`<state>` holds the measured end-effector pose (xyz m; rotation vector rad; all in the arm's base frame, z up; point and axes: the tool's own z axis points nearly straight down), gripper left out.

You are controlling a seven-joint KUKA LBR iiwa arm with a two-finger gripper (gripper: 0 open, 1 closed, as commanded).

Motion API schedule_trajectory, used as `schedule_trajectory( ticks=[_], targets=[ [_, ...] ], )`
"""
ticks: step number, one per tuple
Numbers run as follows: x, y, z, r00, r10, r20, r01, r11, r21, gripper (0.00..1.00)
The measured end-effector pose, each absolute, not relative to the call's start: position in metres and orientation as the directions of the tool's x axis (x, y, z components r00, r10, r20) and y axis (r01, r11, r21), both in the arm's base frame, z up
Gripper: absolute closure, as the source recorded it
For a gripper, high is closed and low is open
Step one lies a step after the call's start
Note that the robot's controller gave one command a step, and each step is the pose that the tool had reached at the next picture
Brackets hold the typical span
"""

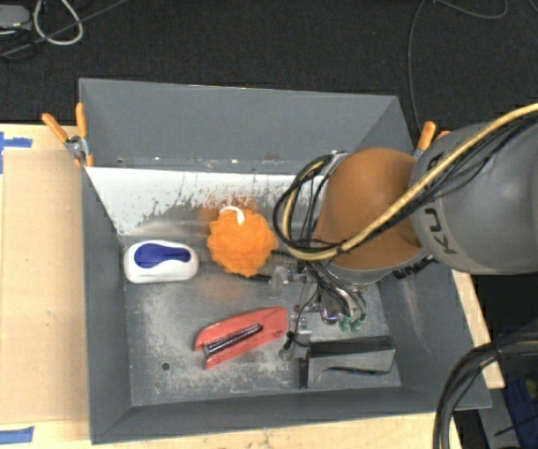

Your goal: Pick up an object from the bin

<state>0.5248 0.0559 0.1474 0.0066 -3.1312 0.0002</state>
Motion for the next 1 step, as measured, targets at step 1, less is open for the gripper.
schedule_trajectory(
  ticks=[1],
  targets=[
    [0.5264, 0.0557, 0.1518, -1.0, -0.002, 0.003, -0.002, 1.0, 0.0, 0.0]
  ],
)
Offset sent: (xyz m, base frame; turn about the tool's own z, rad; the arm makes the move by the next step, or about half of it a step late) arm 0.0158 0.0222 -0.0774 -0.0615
